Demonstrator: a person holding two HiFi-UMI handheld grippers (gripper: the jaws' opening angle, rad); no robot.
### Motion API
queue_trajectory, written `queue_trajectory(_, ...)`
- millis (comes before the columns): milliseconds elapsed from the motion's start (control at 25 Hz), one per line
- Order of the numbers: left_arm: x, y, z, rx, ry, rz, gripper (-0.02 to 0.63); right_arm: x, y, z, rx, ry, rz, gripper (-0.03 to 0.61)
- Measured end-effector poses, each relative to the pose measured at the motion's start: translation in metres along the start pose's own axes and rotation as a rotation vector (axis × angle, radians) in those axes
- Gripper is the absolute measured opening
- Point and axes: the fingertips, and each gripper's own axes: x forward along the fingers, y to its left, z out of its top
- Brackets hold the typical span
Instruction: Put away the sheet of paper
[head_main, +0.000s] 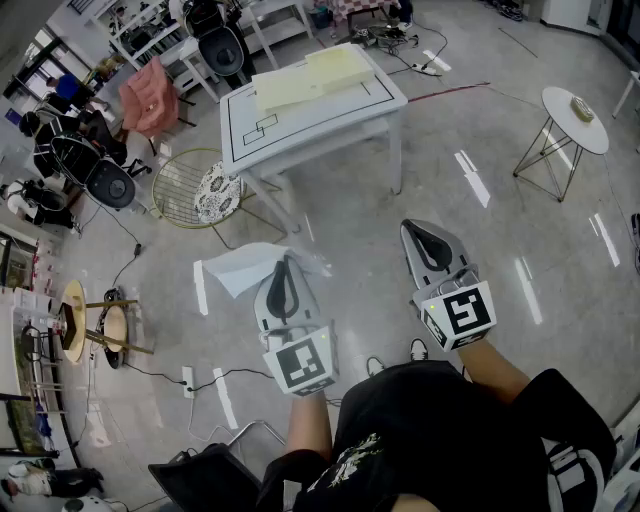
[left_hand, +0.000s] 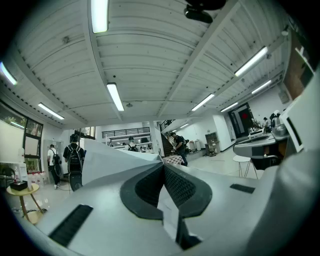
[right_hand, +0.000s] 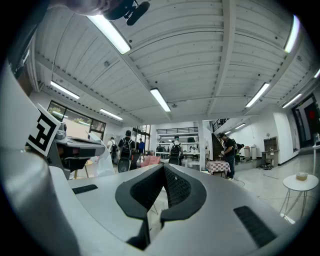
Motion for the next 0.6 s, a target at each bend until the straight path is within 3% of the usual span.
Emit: queue_trajectory(600, 0.005, -0.029, 0.002, 0.003, 0.019, -0.013, 0.002, -0.015, -0.025, -0.004, 0.069, -0.025, 0.028, -0.008)
